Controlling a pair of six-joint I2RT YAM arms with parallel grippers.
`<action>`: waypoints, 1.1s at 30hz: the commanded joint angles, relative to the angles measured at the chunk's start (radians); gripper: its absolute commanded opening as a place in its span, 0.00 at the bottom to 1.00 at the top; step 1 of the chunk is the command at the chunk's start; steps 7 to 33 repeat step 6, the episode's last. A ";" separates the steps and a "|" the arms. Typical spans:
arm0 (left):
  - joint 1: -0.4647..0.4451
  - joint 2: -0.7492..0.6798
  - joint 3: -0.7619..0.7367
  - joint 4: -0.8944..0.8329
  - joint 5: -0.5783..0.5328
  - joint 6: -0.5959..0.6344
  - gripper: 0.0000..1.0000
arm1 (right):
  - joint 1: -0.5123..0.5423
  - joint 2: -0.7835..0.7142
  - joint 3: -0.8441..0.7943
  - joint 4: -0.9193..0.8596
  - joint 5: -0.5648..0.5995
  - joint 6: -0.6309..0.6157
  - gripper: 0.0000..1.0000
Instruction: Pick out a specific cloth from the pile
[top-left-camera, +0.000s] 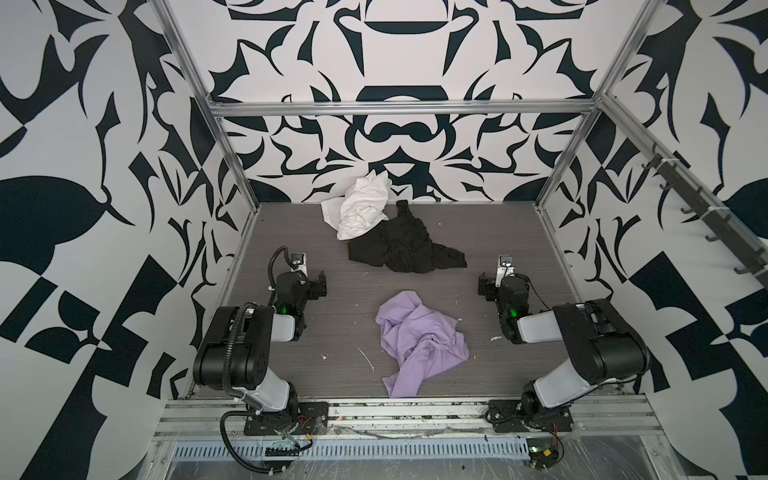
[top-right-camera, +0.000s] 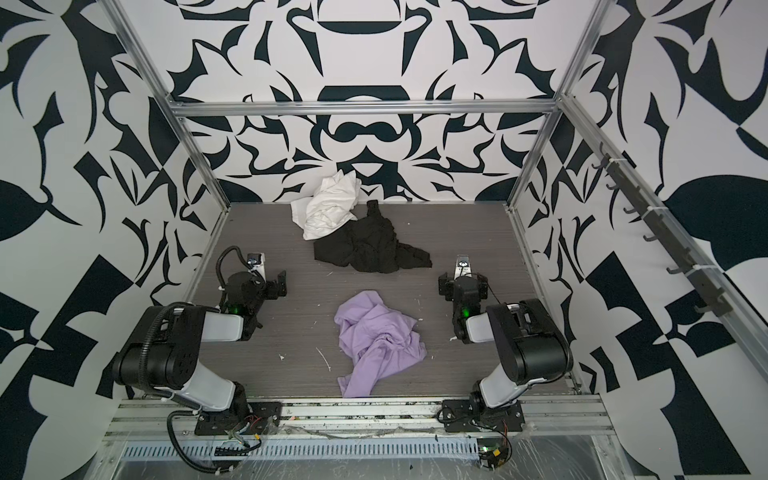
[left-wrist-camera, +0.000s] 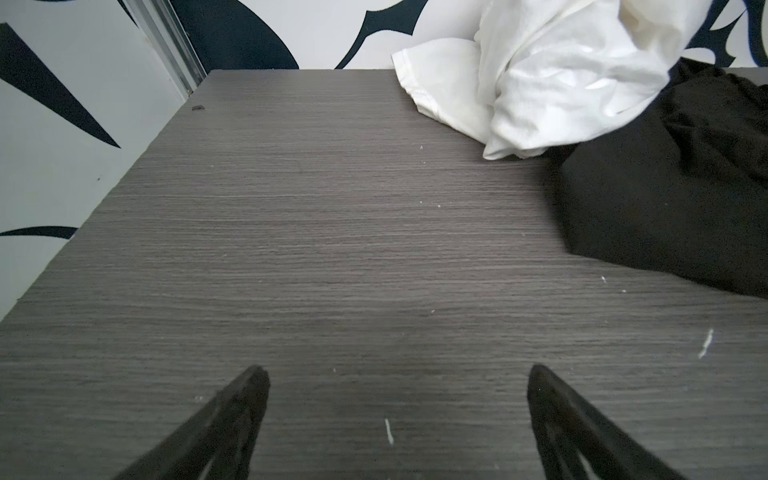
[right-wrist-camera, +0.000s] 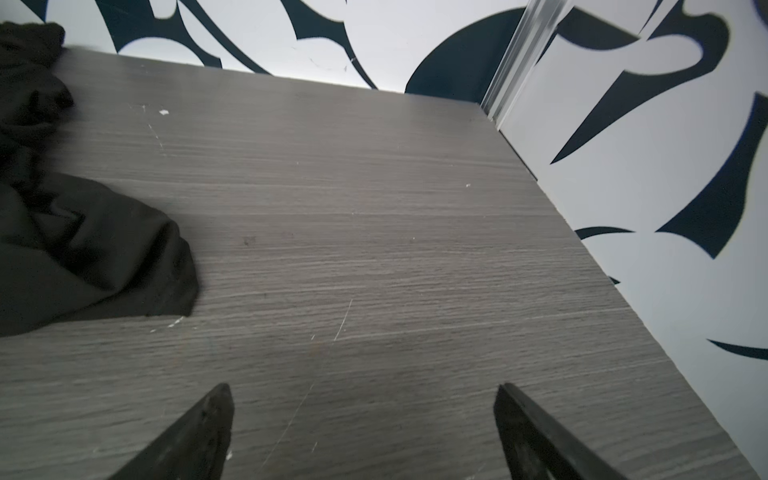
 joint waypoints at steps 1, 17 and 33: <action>0.002 -0.004 -0.007 0.048 0.012 -0.010 1.00 | -0.014 -0.012 0.025 -0.007 -0.037 0.026 1.00; 0.002 -0.006 -0.009 0.051 0.014 -0.007 1.00 | -0.016 -0.016 0.014 0.004 -0.032 0.016 1.00; 0.002 -0.006 -0.009 0.051 0.014 -0.007 1.00 | -0.016 -0.016 0.014 0.004 -0.032 0.016 1.00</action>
